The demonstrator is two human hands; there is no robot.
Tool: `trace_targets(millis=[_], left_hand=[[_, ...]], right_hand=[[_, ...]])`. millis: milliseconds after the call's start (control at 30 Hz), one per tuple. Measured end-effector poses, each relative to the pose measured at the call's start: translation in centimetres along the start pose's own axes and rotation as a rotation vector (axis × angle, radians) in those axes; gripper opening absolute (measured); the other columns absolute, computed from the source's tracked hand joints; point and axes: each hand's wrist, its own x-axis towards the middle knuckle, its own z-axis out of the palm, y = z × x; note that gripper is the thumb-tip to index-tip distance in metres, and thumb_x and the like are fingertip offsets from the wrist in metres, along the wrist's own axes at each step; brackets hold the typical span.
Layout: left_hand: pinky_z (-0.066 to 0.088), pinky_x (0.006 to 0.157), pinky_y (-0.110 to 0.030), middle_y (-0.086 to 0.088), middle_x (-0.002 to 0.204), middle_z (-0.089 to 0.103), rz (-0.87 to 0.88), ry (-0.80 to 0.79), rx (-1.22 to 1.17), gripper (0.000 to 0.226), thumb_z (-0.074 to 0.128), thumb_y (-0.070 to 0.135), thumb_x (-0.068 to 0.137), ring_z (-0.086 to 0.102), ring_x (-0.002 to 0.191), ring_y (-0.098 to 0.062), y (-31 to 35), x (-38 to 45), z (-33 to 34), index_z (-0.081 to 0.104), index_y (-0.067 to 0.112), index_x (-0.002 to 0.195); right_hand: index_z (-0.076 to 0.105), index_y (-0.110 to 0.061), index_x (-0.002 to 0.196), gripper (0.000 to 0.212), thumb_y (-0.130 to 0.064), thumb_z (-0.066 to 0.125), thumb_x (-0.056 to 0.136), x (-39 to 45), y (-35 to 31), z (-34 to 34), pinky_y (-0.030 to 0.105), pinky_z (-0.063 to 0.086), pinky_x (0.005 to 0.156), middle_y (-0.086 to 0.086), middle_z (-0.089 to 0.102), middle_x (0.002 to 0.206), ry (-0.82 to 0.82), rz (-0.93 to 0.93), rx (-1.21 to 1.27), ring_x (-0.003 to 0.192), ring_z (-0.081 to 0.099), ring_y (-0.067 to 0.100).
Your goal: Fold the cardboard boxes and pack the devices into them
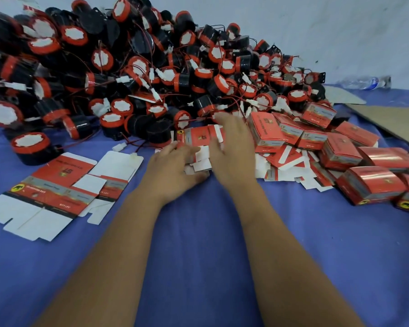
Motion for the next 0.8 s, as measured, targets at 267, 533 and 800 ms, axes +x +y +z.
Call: trace_targets(millis=[267, 533, 800], left_hand=[[0.019, 0.118, -0.048, 0.001, 0.154, 0.041, -0.179, -0.01, 0.148, 0.072, 0.061, 0.06, 0.082, 0.017, 0.148, -0.036, -0.3, 0.3, 0.3, 0.042, 0.03, 0.146], [0.038, 0.099, -0.038, -0.003, 0.118, 0.059, -0.089, 0.064, 0.092, 0.076, 0.062, 0.066, 0.071, 0.049, 0.116, -0.027, -0.2, 0.0, -0.1, 0.059, 0.026, 0.135], [0.037, 0.104, -0.038, 0.001, 0.13, 0.057, -0.113, 0.074, 0.098, 0.085, 0.07, 0.078, 0.063, 0.048, 0.123, -0.025, -0.2, 0.2, 0.2, 0.058, 0.033, 0.134]], right_hand=[[0.058, -0.023, 0.131, 0.043, -0.044, 0.049, 0.094, -0.8, 1.7, 2.1, 0.035, 0.023, 0.106, 0.0, 0.054, 0.133, -0.448, -0.046, -0.383, 0.125, 0.039, 0.022], [0.061, -0.024, 0.111, 0.035, -0.049, 0.049, 0.09, -0.7, 1.6, 1.7, 0.048, 0.013, 0.109, -0.003, 0.049, 0.12, -0.407, 0.002, -0.491, 0.12, 0.039, 0.021], [0.053, -0.011, 0.123, 0.034, -0.03, 0.044, 0.096, -0.1, 2.8, 0.9, 0.036, 0.026, 0.101, 0.008, 0.053, 0.125, -0.248, 0.131, -0.631, 0.116, 0.044, 0.028]])
